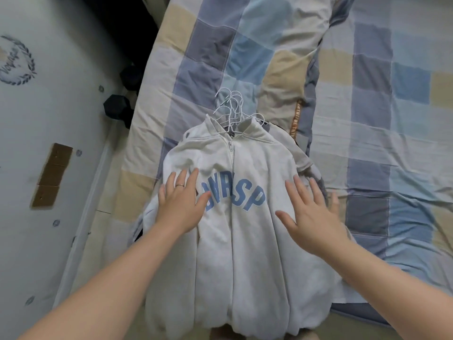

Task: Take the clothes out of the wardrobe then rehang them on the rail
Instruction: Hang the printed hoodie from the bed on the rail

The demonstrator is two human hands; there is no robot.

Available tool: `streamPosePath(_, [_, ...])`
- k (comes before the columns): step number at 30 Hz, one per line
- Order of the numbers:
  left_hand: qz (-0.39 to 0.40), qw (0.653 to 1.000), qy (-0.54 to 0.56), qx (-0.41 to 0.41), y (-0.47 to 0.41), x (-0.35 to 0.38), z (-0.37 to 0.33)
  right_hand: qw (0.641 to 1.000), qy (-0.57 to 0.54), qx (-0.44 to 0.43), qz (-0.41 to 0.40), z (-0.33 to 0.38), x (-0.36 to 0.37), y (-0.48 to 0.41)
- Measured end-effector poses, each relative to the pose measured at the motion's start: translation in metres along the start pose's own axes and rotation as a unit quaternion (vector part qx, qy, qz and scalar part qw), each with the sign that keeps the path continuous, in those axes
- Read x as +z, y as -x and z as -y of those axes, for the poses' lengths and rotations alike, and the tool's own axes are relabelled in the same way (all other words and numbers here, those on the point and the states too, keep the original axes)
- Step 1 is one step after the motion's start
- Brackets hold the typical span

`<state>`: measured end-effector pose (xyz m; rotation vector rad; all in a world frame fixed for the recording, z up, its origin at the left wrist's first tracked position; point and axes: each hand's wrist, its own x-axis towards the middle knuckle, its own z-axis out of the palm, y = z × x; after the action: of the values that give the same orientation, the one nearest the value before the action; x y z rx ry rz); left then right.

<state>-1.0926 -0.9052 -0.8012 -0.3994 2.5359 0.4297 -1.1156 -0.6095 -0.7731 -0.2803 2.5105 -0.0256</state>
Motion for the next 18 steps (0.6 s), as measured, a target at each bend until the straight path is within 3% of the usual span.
streamPosePath(10, [-0.074,0.997,-0.025,0.008,-0.137,0.007,0.009,0.999,-0.024,-0.005,-0.039,0.026,0.021,-0.176])
streamPosePath(18, [-0.046,0.997,0.052,-0.015,-0.149,-0.014,-0.002,0.999,-0.041,0.01,-0.023,0.019,0.012,-0.2])
